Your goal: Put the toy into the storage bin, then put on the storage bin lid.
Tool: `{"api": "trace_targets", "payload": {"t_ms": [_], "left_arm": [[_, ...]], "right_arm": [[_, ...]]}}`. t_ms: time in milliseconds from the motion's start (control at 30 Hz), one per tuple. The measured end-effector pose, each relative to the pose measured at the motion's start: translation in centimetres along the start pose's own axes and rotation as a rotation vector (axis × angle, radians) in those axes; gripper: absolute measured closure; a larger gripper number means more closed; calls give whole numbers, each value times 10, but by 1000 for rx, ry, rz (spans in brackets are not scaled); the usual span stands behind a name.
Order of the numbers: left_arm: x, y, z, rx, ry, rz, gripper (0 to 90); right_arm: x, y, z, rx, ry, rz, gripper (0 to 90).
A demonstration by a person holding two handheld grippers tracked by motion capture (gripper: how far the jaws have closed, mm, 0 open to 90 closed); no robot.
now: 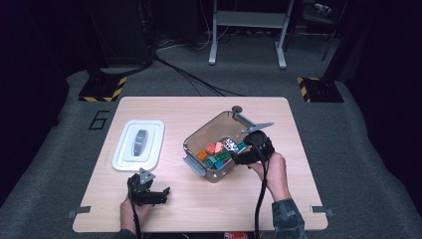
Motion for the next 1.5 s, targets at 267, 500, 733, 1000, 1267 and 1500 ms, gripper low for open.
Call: {"api": "trace_targets", "payload": {"t_ms": [267,500,733,1000,1267,1500], "left_arm": [[0,0,0,0,-1,0,4],[0,0,0,1,-3,3,4],[0,0,0,2,2,0,4],[0,0,0,1,-3,4,4],[0,0,0,3,4,2,4],[-1,-1,0,-1,-3,15,5]], "right_arm": [[22,-40,6,27,-10,-64,88],[41,-79,-5,20,-18,-137,11],[66,-122,-30,20,-43,-218,0],[83,-149,-46,67,-87,-264,0],[87,-155,-50,90,-120,-234,0],[88,-157,-53,119,-165,-208,0]]}}
Point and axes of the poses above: each handheld gripper's, and its own axes: z roughly backward along the jaws, y roughly out of its top, x roughly to its right, the point moved 5 cm from there along -z, roughly forward along the jaws, and after that the axes turned 14 degrees about -z, right-handed, at the moved point
